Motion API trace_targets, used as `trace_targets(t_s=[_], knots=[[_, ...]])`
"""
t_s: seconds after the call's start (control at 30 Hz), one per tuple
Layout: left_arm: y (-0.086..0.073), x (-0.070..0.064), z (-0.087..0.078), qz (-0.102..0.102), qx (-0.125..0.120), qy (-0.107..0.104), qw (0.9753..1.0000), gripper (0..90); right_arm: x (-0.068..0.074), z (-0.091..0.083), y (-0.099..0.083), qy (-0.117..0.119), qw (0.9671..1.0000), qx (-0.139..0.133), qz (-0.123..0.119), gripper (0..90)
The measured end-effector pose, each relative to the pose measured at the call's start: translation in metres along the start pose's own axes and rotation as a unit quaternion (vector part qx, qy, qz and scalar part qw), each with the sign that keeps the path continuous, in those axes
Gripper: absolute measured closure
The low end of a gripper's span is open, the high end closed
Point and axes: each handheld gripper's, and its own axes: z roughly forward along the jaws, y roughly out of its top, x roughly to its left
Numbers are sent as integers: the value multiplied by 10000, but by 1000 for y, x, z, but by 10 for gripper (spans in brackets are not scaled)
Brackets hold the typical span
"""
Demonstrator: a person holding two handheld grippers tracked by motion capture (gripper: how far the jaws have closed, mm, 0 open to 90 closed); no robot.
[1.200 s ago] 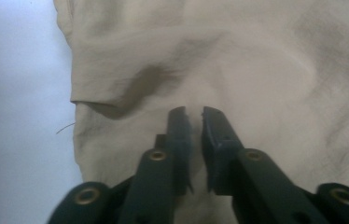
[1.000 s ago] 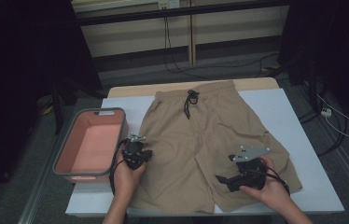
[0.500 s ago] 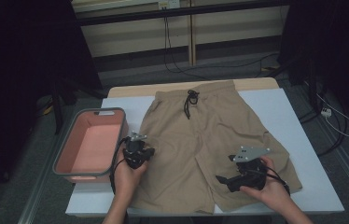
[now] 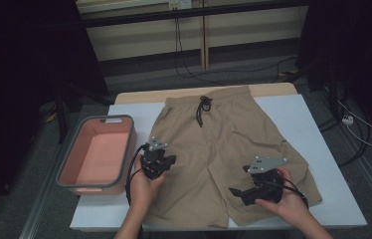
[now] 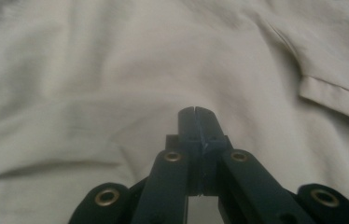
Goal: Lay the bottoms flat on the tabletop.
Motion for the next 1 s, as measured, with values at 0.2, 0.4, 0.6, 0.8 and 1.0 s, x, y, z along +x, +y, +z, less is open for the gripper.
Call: trace_targets(t_s=[0.2,0.4,0.6,0.8,1.0], knots=[[-11,21,-6,-73,197,340,9992,656,0,1,-1,16,10000,18,9,144],[-16,30,-13,-47,191,631,9978,380,0,0,0,36,10000,13,9,144],[-23,32,-1,51,329,803,9962,221,1,1,-1,72,10000,37,-17,143],[-26,36,6,43,300,855,9959,176,1,1,-2,66,10000,46,-5,143],[-27,38,12,15,361,797,9962,100,1,2,-1,90,9999,51,-10,142]])
